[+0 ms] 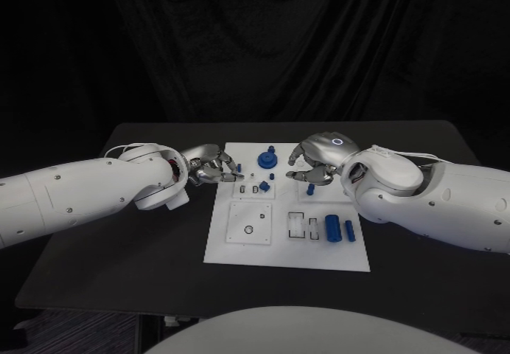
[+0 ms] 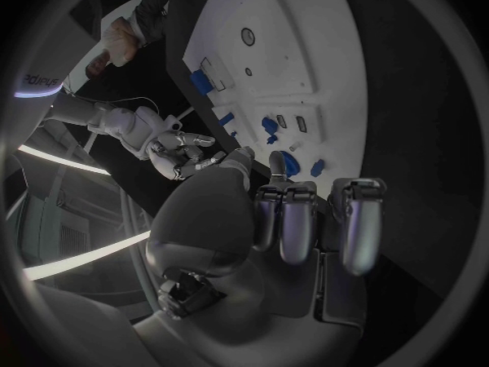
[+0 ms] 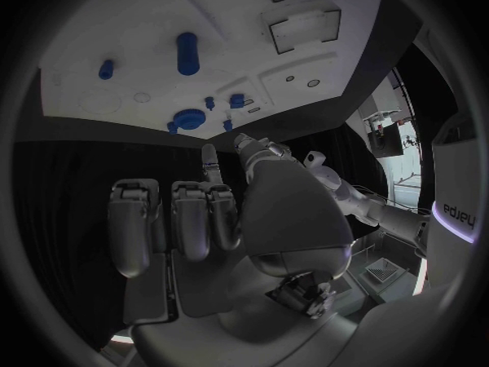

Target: Assemble the parts on the task board

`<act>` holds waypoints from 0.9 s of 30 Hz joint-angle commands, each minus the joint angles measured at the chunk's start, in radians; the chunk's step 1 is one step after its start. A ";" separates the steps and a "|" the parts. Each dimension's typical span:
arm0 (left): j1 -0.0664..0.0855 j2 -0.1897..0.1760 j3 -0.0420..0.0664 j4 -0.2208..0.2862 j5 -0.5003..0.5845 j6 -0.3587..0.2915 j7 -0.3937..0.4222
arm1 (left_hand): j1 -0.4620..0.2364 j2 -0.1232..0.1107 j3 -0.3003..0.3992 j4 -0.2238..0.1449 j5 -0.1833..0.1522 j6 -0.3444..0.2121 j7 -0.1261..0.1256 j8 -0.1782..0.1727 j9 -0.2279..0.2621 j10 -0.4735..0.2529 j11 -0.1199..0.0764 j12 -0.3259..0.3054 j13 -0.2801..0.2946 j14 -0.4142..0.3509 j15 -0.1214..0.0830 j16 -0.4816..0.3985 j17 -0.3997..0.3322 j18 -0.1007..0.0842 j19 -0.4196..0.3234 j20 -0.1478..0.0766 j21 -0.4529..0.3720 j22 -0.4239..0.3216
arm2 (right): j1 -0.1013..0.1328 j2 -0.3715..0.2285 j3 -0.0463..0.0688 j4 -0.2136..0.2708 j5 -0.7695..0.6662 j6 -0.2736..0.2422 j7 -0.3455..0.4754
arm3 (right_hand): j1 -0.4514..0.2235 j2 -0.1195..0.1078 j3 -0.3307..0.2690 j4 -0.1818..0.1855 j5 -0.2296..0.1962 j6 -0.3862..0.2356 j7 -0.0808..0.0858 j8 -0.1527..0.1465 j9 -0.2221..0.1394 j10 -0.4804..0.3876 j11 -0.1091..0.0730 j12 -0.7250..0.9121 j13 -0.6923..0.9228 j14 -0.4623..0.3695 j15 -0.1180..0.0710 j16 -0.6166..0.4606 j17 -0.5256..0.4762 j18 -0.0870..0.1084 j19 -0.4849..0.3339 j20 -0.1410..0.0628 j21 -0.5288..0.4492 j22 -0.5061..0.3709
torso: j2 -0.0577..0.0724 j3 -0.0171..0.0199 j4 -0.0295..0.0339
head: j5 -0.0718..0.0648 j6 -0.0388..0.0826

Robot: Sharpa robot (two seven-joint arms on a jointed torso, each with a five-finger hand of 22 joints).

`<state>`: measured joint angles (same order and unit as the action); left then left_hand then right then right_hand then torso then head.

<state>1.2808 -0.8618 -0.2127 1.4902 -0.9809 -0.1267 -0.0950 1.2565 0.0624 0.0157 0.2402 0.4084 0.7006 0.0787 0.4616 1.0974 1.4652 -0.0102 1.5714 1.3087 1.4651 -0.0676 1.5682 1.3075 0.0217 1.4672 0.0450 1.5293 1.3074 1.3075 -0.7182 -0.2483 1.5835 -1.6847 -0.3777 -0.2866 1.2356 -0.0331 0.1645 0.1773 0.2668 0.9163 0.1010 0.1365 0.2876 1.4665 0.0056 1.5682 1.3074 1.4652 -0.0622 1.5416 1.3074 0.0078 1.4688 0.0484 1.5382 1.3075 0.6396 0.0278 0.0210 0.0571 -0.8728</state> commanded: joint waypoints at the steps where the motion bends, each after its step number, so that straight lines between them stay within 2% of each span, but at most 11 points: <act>1: 0.000 -0.001 0.001 0.001 0.073 0.044 0.067 | 0.004 -0.009 0.000 0.005 0.004 0.007 -0.002 -0.004 -0.002 0.106 0.008 -0.001 0.262 0.106 0.007 0.003 0.263 -0.006 0.066 0.005 0.005 0.212 | -0.013 0.024 0.001 -0.013 -0.061 0.011 -0.078 | 0.000 -0.007 -0.001 -0.006 0.005 0.011 0.002 0.007 0.004 0.104 0.008 0.003 0.263 0.095 0.009 -0.002 0.212 0.001 0.087 0.007 0.003 0.252 | 0.004 -0.0038 0.0013 | -0.004 0.000; 3: 0.000 0.001 0.001 -0.005 0.086 0.046 0.077 | 0.006 -0.008 0.001 0.005 0.006 0.009 -0.002 -0.005 -0.005 0.106 0.008 -0.001 0.262 0.106 0.008 0.003 0.263 -0.006 0.066 0.005 0.005 0.211 | -0.020 0.038 0.001 -0.021 -0.064 0.013 -0.083 | 0.000 -0.007 0.000 -0.010 0.006 0.016 0.001 0.012 0.010 0.104 0.007 0.003 0.263 0.095 0.009 -0.003 0.211 0.001 0.086 0.007 0.002 0.252 | 0.003 -0.0031 -0.0025 | -0.002 0.000; 6: 0.001 0.004 0.001 -0.012 0.090 0.040 0.094 | 0.013 -0.009 0.002 0.003 0.006 0.016 -0.004 -0.004 -0.010 0.106 0.008 -0.001 0.262 0.106 0.008 0.003 0.263 -0.005 0.064 0.006 0.003 0.209 | -0.028 0.057 0.001 -0.034 -0.066 0.016 -0.090 | -0.003 -0.007 -0.001 -0.010 0.005 0.019 0.000 0.014 0.013 0.104 0.008 0.003 0.263 0.095 0.009 -0.003 0.211 0.001 0.086 0.007 0.003 0.252 | 0.003 -0.0038 -0.0038 | -0.003 0.000; 8: 0.001 0.003 0.001 -0.011 0.089 0.037 0.104 | 0.018 -0.009 0.004 0.002 0.007 0.021 -0.005 -0.004 -0.015 0.106 0.008 -0.001 0.262 0.106 0.008 0.003 0.263 -0.005 0.064 0.006 0.003 0.210 | -0.033 0.069 0.001 -0.042 -0.068 0.019 -0.098 | -0.019 -0.013 -0.010 -0.006 -0.001 0.020 0.001 0.016 0.021 0.104 0.010 0.003 0.263 0.094 0.011 -0.004 0.208 0.001 0.086 0.009 0.001 0.252 | 0.004 -0.0015 -0.0045 | 0.000 0.000; 11: 0.001 -0.002 0.001 -0.005 0.088 0.033 0.109 | 0.019 -0.009 0.004 0.002 0.007 0.023 -0.005 -0.004 -0.016 0.106 0.007 -0.001 0.262 0.106 0.008 0.003 0.263 -0.005 0.064 0.006 0.003 0.210 | -0.038 0.087 0.001 -0.052 -0.076 0.031 -0.110 | -0.031 -0.015 -0.015 -0.005 -0.014 0.019 0.001 0.017 0.029 0.104 0.010 0.003 0.263 0.094 0.011 -0.004 0.208 0.001 0.086 0.010 0.002 0.252 | 0.005 0.0003 -0.0035 | 0.001 0.000; 18: 0.001 -0.013 0.001 0.003 0.088 0.033 0.107 | 0.018 -0.010 0.002 0.005 0.005 0.028 -0.005 -0.003 -0.020 0.106 0.007 -0.001 0.262 0.106 0.008 0.003 0.263 -0.004 0.062 0.007 0.001 0.206 | -0.050 0.132 0.001 -0.086 -0.083 0.054 -0.124 | -0.045 -0.013 -0.020 -0.001 -0.029 0.014 0.001 0.016 0.037 0.104 0.010 0.003 0.263 0.094 0.011 -0.005 0.206 0.002 0.085 0.010 0.000 0.251 | 0.003 -0.0001 -0.0004 | -0.005 0.000; 22: 0.001 -0.020 0.001 0.007 0.088 0.038 0.099 | 0.017 -0.011 0.000 0.009 0.005 0.031 -0.005 -0.003 -0.023 0.106 0.008 -0.001 0.262 0.106 0.008 0.003 0.263 -0.004 0.060 0.007 0.000 0.205 | -0.059 0.160 0.001 -0.113 -0.084 0.055 -0.123 | -0.054 -0.008 -0.022 0.000 -0.032 -0.007 0.005 0.004 0.038 0.104 0.013 0.003 0.263 0.093 0.013 -0.008 0.201 0.003 0.082 0.011 -0.005 0.249 | 0.004 0.0000 0.0006 | -0.004 0.000; 27: 0.001 -0.025 0.001 0.012 0.088 0.041 0.089 | 0.016 -0.011 0.000 0.010 0.005 0.032 -0.005 -0.003 -0.024 0.106 0.007 -0.001 0.262 0.106 0.008 0.003 0.263 -0.003 0.060 0.007 -0.001 0.204 | -0.067 0.184 0.001 -0.134 -0.084 0.055 -0.119 | -0.057 -0.006 -0.022 -0.001 -0.033 -0.020 0.008 -0.006 0.037 0.104 0.015 0.003 0.263 0.093 0.015 -0.008 0.201 0.003 0.083 0.013 -0.004 0.249 | 0.004 -0.0005 -0.0019 | -0.001 0.000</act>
<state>1.2809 -0.8863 -0.2125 1.4989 -0.9032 -0.0986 -0.0159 1.2670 0.0519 0.0157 0.2458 0.4120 0.7257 0.0714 0.4616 1.0737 1.4651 -0.0103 1.5714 1.3086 1.4651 -0.0677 1.5682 1.3075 0.0216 1.4672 0.0450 1.5293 1.3074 1.2438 -0.5374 -0.2479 1.4540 -1.7542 -0.3325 -0.3816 1.1868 -0.0395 0.1476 0.1778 0.2384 0.9011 0.1086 0.1344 0.3252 1.4665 0.0128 1.5682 1.3081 1.4650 -0.0550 1.5371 1.3074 0.0077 1.4652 0.0519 1.5381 1.3074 0.6429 0.0278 0.0204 0.0549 -0.8728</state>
